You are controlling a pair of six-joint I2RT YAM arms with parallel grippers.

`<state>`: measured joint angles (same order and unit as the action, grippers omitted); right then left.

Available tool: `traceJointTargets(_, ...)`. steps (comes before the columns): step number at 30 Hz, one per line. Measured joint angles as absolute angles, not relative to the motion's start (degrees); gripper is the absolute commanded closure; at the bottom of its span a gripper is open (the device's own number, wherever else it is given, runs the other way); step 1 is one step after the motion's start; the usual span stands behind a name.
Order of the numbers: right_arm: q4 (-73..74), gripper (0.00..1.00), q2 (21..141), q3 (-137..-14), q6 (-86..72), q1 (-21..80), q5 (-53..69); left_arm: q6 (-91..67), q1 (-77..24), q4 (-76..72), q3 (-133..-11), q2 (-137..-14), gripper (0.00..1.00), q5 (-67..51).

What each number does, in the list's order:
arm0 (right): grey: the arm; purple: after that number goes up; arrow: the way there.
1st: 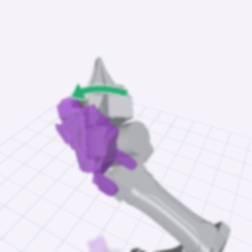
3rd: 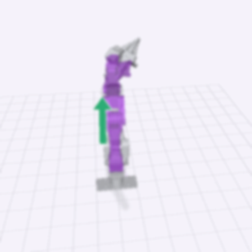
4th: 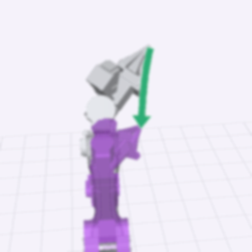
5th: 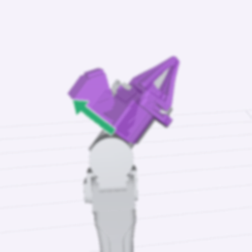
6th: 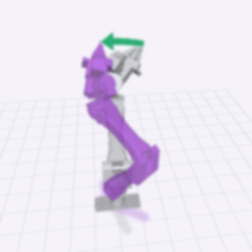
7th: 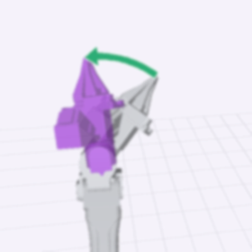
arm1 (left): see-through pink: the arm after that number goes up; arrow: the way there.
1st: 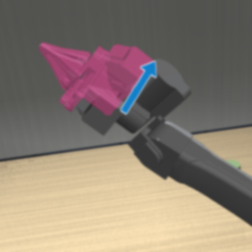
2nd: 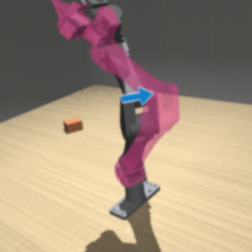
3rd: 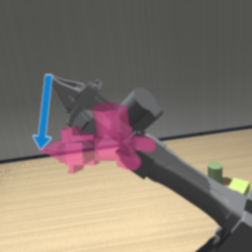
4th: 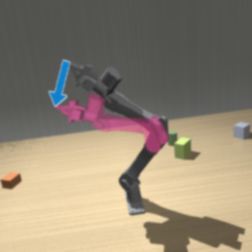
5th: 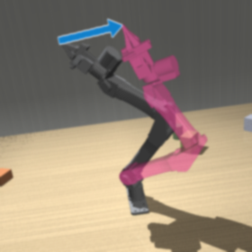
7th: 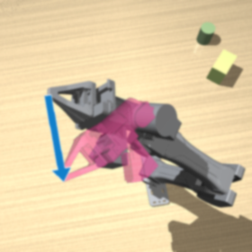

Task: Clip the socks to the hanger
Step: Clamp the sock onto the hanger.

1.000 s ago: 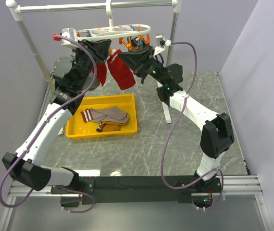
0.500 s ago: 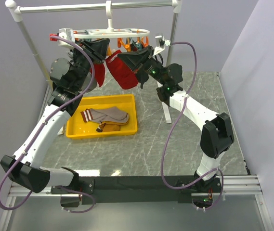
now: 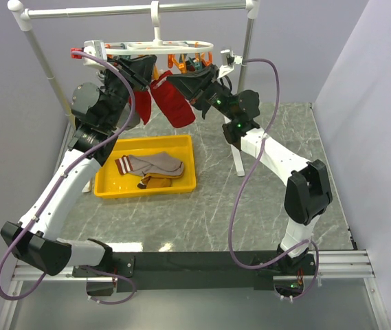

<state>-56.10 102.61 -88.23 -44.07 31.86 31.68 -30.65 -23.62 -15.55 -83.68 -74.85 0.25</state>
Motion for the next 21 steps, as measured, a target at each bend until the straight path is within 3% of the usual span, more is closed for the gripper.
traceJointTargets(21,-56.2,1.00,105.9,-92.7,-46.9,31.8,32.2,-30.6,-23.6,-16.2,-83.2,-74.8,0.82,-0.4)
